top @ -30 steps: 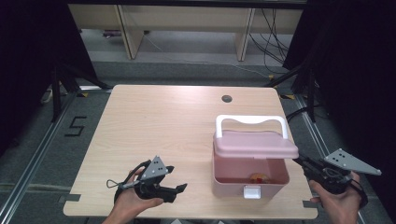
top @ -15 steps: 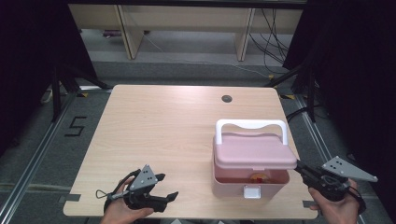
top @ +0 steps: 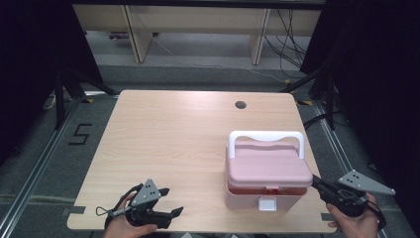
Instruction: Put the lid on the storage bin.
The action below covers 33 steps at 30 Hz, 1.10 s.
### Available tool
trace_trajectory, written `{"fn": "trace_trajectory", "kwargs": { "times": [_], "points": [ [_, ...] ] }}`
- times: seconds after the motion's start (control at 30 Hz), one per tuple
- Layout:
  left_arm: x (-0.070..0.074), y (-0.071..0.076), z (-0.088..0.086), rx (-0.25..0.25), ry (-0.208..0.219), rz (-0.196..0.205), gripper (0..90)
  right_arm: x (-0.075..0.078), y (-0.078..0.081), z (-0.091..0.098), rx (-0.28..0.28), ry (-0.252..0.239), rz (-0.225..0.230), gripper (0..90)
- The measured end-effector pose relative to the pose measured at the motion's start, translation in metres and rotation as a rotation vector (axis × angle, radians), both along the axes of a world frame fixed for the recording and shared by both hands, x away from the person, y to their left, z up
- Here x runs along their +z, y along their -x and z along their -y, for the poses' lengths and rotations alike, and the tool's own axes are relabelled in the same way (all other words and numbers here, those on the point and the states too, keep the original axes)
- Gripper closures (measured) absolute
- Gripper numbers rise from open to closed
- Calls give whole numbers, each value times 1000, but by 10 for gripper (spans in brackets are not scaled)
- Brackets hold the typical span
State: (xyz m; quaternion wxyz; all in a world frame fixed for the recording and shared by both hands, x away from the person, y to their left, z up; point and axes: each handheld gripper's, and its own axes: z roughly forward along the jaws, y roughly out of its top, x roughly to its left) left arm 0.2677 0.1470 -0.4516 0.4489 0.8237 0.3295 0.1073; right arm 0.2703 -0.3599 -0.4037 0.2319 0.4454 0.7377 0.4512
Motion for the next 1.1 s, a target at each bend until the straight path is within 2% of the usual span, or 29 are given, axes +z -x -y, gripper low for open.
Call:
{"fn": "trace_trajectory", "kwargs": {
  "times": [0.1,0.2,0.27,0.3,0.37,0.47,0.5,0.53,0.57,0.6,0.63,0.67,0.7,0.73,0.77,0.8,0.83,0.87,0.9,0.93,0.97,1.0,1.07,1.1],
  "points": [
    [-1,0,0,3,-3,0,259,-1,1,2,-5,7,-5,877],
    [-1,-1,-2,-11,-26,7,259,-3,0,3,-11,25,-5,871],
    [0,0,-3,-8,-31,3,259,-3,0,4,-11,7,-7,870],
    [-1,1,-1,4,1,-3,259,-3,-1,3,-24,29,3,859],
    [-1,1,-1,3,2,-1,259,-2,-1,3,-24,38,4,854],
    [-2,2,-3,6,-7,-1,259,-3,-2,5,-45,28,-4,825],
    [-1,2,-4,-6,-25,-1,259,-3,-2,7,-52,27,-1,809],
    [-2,2,-4,2,-9,-5,259,-4,-1,6,-64,6,-12,794],
    [-3,2,-6,-4,-17,-7,259,-6,-2,10,-66,13,-5,764],
    [-4,2,-5,10,-1,-6,260,-6,0,10,-89,-1,-27,738],
    [-4,2,-7,0,-24,-4,259,-8,-1,13,-85,12,-9,720],
    [-5,2,-8,1,-27,-6,259,-10,0,15,-95,13,-19,647],
    [-5,2,-8,1,-27,-6,259,-10,0,15,-95,13,-19,647],
    [-6,3,-7,16,-6,-8,259,-11,1,15,-107,9,-26,618],
    [-6,3,-8,10,-14,-8,259,-12,2,17,-123,11,-27,587],
    [-6,3,-9,14,-7,-8,259,-13,3,16,-134,-10,-42,553],
    [-6,3,-10,12,-23,-6,258,-14,3,17,-143,-9,-55,521],
    [-7,4,-10,18,-3,-9,255,-15,3,19,-137,8,-36,480],
    [-6,4,-11,17,-9,-7,252,-16,4,18,-149,6,-40,449],
    [-8,4,-11,24,7,-2,248,-17,4,19,-146,19,-39,419],
    [-7,4,-13,16,-12,0,243,-19,5,19,-143,21,-51,395],
    [-7,5,-13,21,-2,-4,238,-20,6,19,-153,20,-53,378],
    [-8,6,-14,18,1,2,215,-24,9,17,-167,12,-95,337],
    [-9,7,-14,21,17,9,208,-27,8,18,-149,30,-76,333]
  ]
}}
